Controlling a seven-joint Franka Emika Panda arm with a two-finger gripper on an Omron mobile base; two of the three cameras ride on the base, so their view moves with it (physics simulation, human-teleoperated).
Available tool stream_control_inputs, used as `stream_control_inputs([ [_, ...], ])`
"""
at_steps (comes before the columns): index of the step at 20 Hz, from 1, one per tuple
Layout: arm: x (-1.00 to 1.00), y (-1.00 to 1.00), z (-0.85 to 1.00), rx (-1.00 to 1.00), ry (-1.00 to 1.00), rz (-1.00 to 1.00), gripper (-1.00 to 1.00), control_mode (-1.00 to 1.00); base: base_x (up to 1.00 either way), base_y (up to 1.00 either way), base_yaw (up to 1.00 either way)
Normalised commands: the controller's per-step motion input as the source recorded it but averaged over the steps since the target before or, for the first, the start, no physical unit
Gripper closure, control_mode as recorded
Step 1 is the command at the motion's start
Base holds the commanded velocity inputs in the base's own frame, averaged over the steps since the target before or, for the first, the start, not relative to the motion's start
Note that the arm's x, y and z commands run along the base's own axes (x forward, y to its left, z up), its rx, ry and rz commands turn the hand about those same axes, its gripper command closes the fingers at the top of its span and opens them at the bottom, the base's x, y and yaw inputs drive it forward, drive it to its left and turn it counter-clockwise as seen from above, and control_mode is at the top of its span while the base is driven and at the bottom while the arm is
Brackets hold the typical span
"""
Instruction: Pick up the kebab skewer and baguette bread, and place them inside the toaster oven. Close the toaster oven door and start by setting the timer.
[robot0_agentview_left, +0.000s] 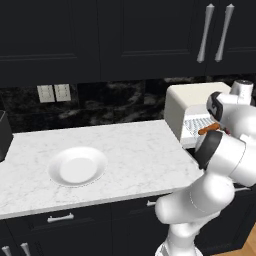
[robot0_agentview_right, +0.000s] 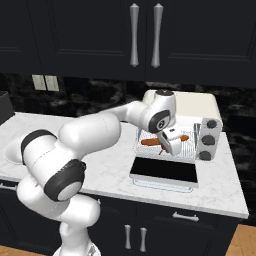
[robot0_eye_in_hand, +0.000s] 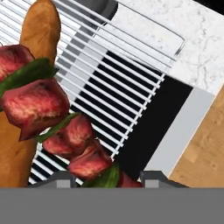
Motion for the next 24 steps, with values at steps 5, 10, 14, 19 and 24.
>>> stream_control_inputs([
  [5, 0.08, 0.0, -0.08, 0.07, -0.01, -0.15, 1.0, -1.0, 0.0, 0.0, 0.0],
  [10, 0.2, -0.06, -0.04, 0.05, -0.01, -0.14, 1.0, -1.0, 0.0, 0.0, 0.0],
  [14, 0.05, -0.04, -0.19, 0.03, 0.0, -0.14, 1.0, -1.0, 0.0, 0.0, 0.0],
  [19, 0.09, 0.0, -0.25, 0.05, -0.02, -0.12, 1.0, -1.0, 0.0, 0.0, 0.0],
  [24, 0.19, -0.01, -0.16, 0.05, -0.01, -0.1, 1.0, -1.0, 0.0, 0.0, 0.0],
])
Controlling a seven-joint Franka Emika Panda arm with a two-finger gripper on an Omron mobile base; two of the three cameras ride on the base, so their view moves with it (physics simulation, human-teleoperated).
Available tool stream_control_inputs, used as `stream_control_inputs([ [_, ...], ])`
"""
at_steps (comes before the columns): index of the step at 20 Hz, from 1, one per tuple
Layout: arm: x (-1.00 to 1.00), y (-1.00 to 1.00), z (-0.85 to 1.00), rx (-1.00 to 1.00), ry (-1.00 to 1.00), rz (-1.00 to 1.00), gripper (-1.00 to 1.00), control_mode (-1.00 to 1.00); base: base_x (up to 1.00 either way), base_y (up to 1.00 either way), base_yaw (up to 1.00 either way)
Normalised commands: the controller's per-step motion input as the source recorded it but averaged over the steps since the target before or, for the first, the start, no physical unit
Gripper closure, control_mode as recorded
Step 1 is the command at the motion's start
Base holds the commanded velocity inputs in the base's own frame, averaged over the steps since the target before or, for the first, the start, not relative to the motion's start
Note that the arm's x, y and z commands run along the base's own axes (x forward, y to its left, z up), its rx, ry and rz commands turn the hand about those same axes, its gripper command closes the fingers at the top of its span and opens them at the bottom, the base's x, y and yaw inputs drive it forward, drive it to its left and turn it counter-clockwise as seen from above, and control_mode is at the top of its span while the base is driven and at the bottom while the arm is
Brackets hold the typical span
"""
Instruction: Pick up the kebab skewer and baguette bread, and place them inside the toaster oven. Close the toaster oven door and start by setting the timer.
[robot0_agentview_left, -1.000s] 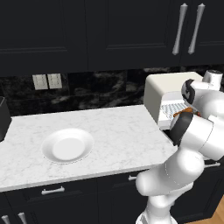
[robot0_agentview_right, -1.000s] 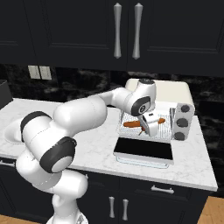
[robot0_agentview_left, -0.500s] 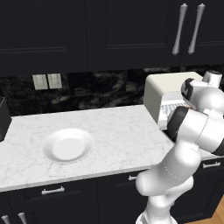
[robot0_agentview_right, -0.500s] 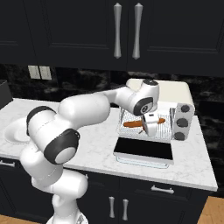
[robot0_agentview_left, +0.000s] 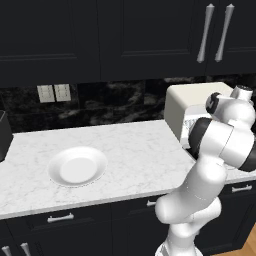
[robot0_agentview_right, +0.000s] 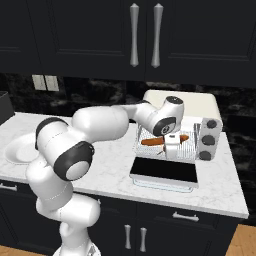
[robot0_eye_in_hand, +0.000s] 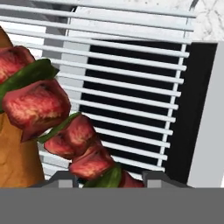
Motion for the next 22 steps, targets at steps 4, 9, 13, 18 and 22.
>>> stream_control_inputs([
  [4, 0.33, 0.0, -0.03, 0.04, -0.01, -0.06, 1.0, -1.0, 0.0, 0.0, 0.0],
  [9, 0.25, -0.01, -0.06, 0.03, -0.01, -0.04, 1.0, -1.0, 0.0, 0.0, 0.0],
  [13, 0.02, -0.02, -0.13, 0.04, 0.0, -0.03, 1.0, -1.0, 0.0, 0.0, 0.0],
  [18, 0.0, 0.0, -0.11, 0.04, 0.0, -0.03, -1.0, -1.0, 0.0, 0.0, 0.0],
  [22, 0.0, 0.0, -0.09, 0.01, -0.01, -0.02, -1.0, -1.0, 0.0, 0.0, 0.0],
])
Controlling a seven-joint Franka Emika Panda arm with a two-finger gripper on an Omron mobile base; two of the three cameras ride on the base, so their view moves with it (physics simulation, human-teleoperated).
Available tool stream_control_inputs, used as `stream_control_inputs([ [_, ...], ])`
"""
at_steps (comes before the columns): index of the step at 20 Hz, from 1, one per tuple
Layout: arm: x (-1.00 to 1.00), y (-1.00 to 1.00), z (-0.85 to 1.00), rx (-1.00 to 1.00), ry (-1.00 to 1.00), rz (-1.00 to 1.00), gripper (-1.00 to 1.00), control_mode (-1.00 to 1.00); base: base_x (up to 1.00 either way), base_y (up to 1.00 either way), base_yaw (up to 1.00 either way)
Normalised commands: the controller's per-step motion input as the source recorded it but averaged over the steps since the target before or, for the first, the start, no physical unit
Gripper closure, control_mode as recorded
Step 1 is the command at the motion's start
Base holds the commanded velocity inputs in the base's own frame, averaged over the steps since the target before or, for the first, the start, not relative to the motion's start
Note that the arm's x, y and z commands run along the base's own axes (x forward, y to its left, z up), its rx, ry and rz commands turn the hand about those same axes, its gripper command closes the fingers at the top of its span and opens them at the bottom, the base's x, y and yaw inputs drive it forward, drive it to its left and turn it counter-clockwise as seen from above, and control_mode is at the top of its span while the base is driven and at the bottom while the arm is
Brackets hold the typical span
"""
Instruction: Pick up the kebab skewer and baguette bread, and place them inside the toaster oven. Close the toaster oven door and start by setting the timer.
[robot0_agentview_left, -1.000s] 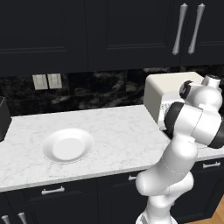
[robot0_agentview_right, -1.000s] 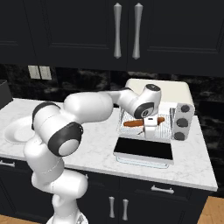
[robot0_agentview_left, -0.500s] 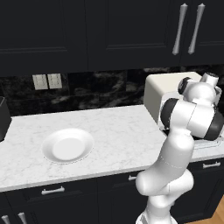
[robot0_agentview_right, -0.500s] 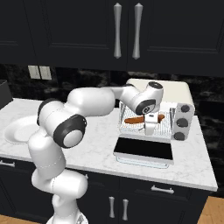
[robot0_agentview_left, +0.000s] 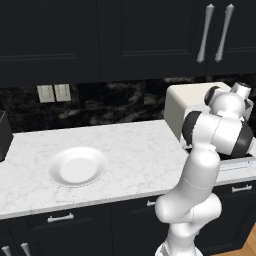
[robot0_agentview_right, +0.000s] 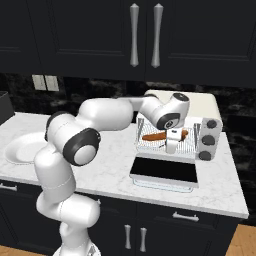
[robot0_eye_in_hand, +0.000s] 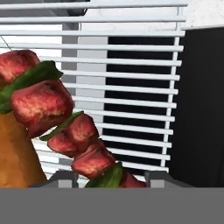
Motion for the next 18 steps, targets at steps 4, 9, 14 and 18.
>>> stream_control_inputs([
  [4, 0.0, 0.0, 0.0, 0.0, -0.06, -0.01, -1.0, -1.0, 0.0, 0.0, 0.0],
  [9, 0.0, 0.0, 0.0, 0.0, -0.09, -0.01, -1.0, -1.0, 0.0, 0.0, 0.0],
  [14, -0.19, 0.0, 0.24, 0.0, -0.15, 0.0, -1.0, -1.0, 0.0, 0.0, 0.0],
  [18, -0.43, 0.0, 0.34, 0.0, -0.1, 0.0, -1.0, -1.0, 0.0, 0.0, 0.0],
])
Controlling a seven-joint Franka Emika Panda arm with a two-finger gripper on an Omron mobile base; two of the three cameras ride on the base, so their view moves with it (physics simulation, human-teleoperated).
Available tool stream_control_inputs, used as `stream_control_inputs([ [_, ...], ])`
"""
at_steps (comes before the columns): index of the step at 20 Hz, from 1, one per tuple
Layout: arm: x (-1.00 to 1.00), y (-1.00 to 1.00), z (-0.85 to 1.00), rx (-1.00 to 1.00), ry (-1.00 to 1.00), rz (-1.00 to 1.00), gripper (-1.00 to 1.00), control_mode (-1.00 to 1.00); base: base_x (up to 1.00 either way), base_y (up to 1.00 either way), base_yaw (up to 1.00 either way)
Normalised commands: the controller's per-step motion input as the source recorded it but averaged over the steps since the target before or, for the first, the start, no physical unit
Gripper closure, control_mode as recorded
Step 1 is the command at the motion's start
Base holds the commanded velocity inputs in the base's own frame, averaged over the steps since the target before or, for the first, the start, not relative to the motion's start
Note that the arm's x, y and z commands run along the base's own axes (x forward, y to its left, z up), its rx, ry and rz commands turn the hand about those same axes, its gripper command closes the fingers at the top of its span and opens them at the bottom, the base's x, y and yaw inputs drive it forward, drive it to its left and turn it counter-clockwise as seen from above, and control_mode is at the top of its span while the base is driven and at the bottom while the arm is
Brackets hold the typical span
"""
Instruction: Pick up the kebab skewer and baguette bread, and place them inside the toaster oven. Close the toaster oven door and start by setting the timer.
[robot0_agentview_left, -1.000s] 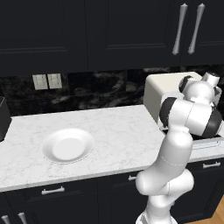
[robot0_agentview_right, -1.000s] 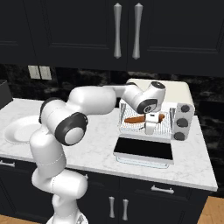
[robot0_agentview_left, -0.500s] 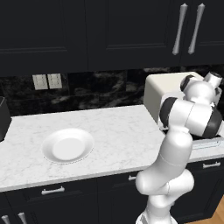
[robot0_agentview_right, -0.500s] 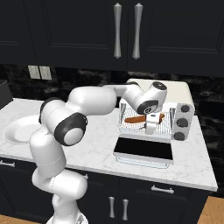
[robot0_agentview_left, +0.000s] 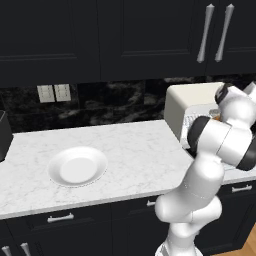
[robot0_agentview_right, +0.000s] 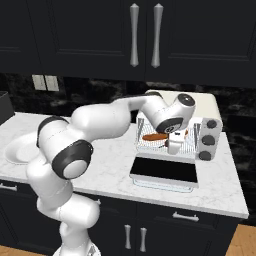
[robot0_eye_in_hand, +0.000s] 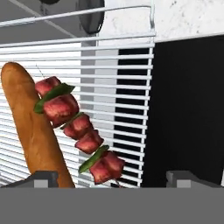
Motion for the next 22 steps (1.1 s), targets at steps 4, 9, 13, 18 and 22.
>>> stream_control_inputs([
  [4, -0.68, -0.02, 0.3, 0.0, -0.01, -0.01, -1.0, -1.0, 0.0, 0.0, 0.0],
  [9, -0.8, 0.0, 0.0, 0.0, 0.01, -0.01, -1.0, -1.0, 0.0, 0.0, 0.0],
  [13, -0.78, 0.0, -0.12, -0.03, 0.01, 0.0, -1.0, -1.0, 0.0, 0.0, 0.0],
  [18, -0.21, 0.0, -0.29, -0.03, 0.06, 0.0, -1.0, -1.0, 0.0, 0.0, 0.0],
  [22, -0.1, 0.0, -0.24, -0.02, 0.13, 0.03, -1.0, -1.0, 0.0, 0.0, 0.0],
])
